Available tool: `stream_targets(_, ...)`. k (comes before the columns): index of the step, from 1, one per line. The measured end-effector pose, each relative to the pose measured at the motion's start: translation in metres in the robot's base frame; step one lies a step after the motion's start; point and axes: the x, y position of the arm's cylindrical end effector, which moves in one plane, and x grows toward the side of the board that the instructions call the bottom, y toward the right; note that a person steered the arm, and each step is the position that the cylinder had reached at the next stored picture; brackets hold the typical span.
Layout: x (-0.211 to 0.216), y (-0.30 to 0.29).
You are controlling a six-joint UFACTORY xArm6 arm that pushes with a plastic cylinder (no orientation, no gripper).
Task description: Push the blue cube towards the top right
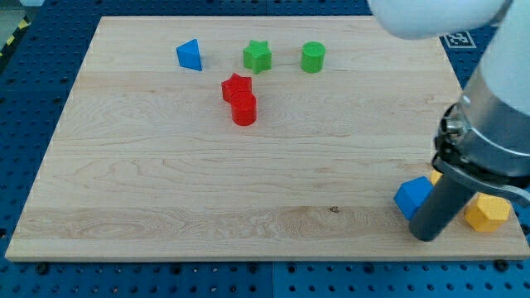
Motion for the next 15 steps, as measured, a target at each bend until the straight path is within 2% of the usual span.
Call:
stream_targets(3,-0.002,-0.01)
stream_targets(8,-0.101,-0.013)
stream_targets(12,-0.098,-0.002)
stream_targets(15,-0.128,0.015)
